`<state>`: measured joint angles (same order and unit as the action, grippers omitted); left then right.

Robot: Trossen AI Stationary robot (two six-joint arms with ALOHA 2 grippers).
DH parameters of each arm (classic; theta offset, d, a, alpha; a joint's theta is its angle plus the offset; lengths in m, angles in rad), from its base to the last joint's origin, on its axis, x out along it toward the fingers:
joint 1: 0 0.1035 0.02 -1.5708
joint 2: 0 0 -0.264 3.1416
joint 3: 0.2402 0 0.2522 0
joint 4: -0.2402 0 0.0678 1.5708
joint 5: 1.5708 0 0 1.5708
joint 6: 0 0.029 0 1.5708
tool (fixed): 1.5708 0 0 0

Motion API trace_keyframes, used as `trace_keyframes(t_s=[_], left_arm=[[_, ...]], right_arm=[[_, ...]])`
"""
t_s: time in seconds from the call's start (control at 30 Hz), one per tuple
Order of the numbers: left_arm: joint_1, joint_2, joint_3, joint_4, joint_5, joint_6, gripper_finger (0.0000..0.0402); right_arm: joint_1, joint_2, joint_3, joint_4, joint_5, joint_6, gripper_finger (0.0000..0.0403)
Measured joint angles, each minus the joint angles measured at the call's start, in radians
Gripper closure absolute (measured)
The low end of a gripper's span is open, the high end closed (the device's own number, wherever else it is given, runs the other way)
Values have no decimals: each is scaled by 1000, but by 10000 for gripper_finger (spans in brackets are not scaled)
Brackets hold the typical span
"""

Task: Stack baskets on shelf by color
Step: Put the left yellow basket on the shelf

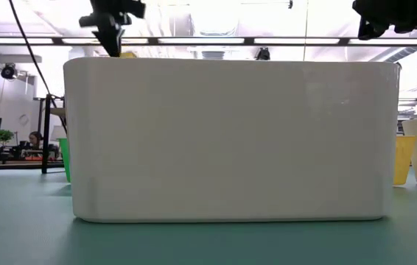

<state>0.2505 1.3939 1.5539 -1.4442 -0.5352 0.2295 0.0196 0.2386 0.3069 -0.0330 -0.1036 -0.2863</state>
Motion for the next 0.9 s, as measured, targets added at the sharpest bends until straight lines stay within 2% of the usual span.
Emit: trace_keyframes(t_s=[0.13, 0.4, 0.9], left_arm=[[6, 51, -27, 40, 1, 38, 402], [38, 135, -23, 13, 1, 46, 402], [54, 158, -23, 81, 3, 66, 392]], right_arm=[[0, 0, 0, -2, 0, 0, 392], [0, 0, 0, -15, 0, 6, 392], [0, 0, 0, -15, 0, 6, 392]])
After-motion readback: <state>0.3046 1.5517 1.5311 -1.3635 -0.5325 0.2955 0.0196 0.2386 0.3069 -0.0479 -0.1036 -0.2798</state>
